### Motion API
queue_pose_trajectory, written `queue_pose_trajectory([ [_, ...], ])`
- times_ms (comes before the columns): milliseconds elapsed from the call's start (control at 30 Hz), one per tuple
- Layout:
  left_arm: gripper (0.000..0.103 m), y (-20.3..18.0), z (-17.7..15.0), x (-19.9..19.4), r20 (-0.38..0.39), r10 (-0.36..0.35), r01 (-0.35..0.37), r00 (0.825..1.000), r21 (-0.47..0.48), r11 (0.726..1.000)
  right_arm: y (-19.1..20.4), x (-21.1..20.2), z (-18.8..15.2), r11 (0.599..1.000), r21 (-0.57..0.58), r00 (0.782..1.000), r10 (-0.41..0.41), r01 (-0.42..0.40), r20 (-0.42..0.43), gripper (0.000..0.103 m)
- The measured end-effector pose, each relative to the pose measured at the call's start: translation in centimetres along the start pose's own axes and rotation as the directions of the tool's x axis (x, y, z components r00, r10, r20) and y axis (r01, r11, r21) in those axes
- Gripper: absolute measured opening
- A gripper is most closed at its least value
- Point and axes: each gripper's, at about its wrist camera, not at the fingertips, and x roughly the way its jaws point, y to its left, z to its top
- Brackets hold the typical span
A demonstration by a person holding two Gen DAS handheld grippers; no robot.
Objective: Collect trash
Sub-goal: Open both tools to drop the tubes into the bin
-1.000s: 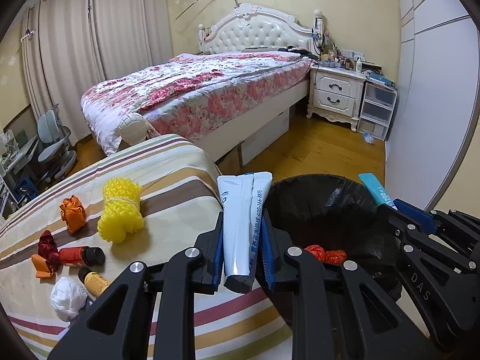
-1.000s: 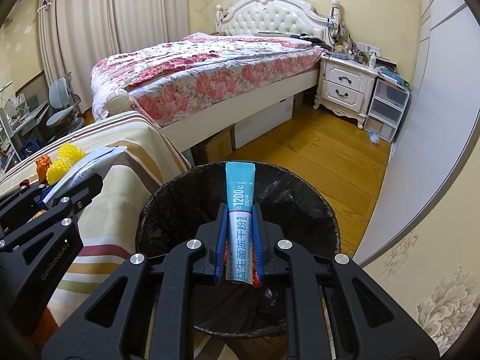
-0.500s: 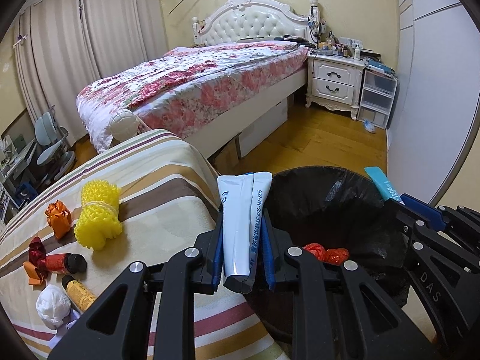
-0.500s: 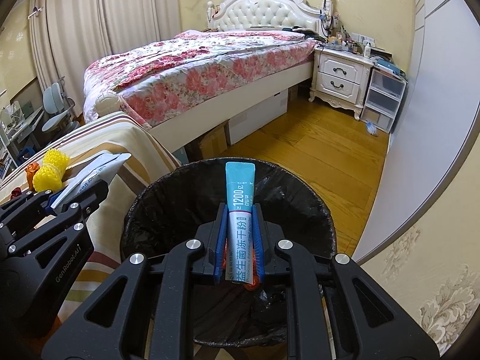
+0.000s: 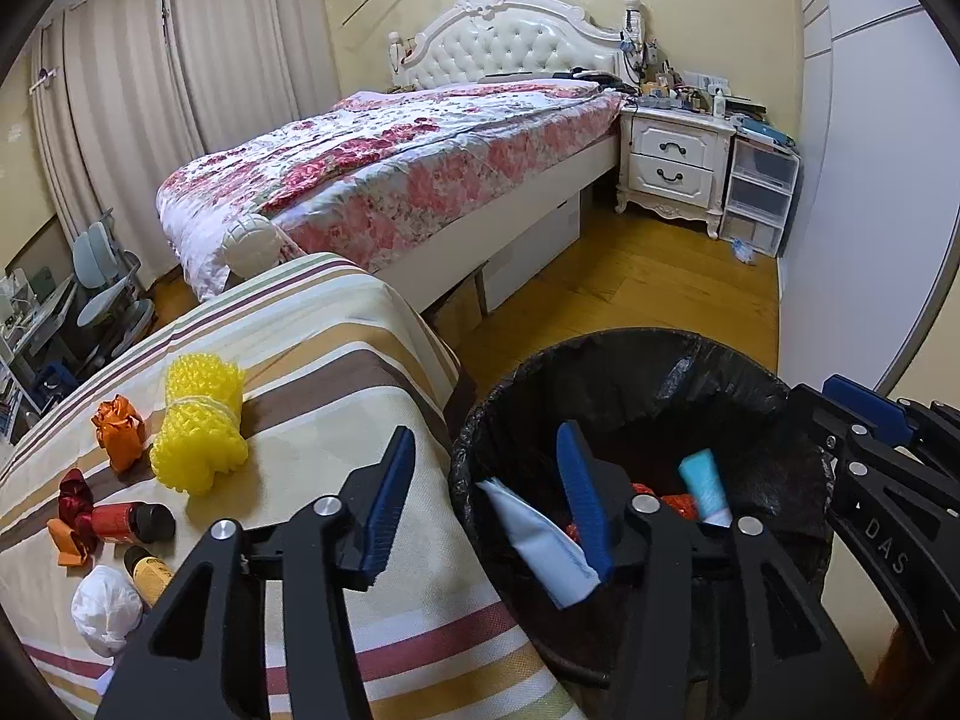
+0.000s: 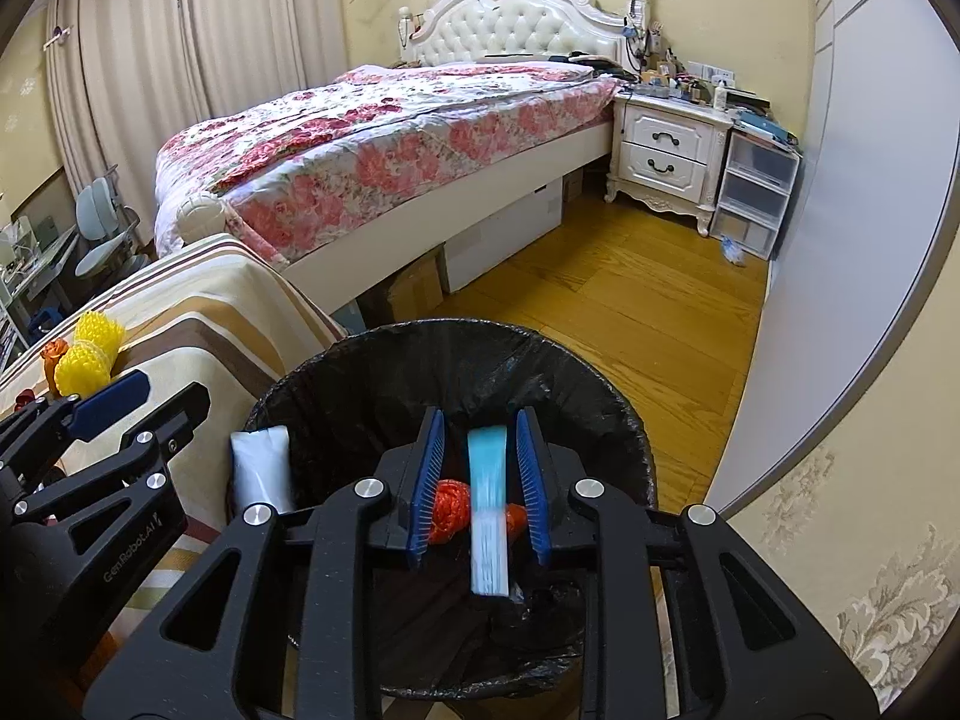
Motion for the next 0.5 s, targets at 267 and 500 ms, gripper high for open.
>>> queue_pose_trajectory([
  [267,0.070,0.6,0.1,-0.8,0.011,0.007,-0.007,1.000,-0.022,1.000,-0.5,-0.7,-0.1,1.000,0.018,1.000,-0.018,0.017,0.016,0.040],
  [500,0.071,1.6,-0.3,-1.7,0.003,0.025,-0.025,1.000,-0.035,0.999,-0.4,-1.3,-0.6,1.000,0.013,1.000,-0.024,0.023,0.014,0.045],
])
